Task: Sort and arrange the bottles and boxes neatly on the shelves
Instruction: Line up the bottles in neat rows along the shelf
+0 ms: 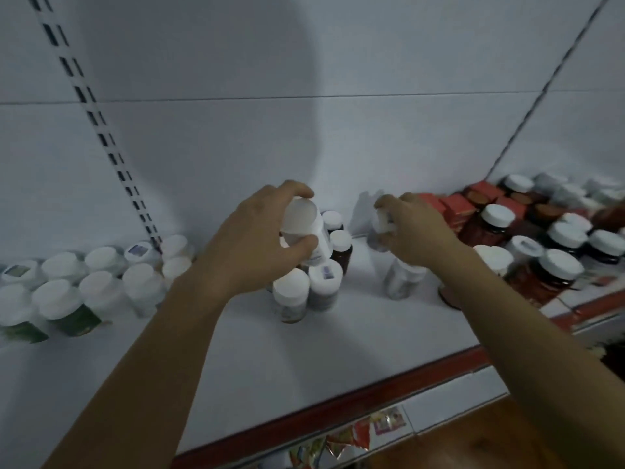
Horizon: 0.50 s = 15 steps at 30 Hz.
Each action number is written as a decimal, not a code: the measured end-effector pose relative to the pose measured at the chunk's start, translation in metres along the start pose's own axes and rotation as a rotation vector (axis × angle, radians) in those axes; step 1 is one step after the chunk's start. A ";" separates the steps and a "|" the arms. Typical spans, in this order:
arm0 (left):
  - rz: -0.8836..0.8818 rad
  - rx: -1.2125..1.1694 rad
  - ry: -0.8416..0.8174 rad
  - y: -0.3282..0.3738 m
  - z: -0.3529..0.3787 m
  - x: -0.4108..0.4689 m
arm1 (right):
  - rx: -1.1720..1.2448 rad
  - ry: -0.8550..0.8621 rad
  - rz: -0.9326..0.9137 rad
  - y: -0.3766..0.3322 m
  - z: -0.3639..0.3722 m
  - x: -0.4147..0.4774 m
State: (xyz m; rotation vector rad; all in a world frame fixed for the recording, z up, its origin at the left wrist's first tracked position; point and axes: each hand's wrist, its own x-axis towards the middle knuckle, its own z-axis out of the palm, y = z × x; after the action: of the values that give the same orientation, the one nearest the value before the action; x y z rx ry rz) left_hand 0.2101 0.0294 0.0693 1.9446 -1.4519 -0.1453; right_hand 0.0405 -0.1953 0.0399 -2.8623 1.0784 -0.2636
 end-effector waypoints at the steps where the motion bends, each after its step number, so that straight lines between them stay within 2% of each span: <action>1: 0.016 0.013 -0.017 0.005 0.008 0.010 | 0.002 -0.090 0.000 0.002 0.007 0.001; 4: 0.059 0.044 -0.078 0.020 0.030 0.032 | 0.026 -0.214 -0.029 0.010 0.020 0.000; 8: 0.179 0.064 -0.337 0.032 0.062 0.048 | 0.097 -0.071 -0.038 0.050 -0.001 -0.008; 11: 0.181 0.268 -0.494 0.036 0.084 0.058 | 0.016 -0.009 -0.037 0.097 -0.027 -0.011; 15: 0.131 0.587 -0.545 0.044 0.104 0.068 | -0.032 -0.040 -0.047 0.153 -0.045 -0.010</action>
State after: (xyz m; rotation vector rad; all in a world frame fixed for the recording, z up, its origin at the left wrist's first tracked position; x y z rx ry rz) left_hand 0.1510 -0.0834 0.0374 2.3781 -2.1609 -0.2194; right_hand -0.0739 -0.3038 0.0637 -2.9104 1.0188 -0.1928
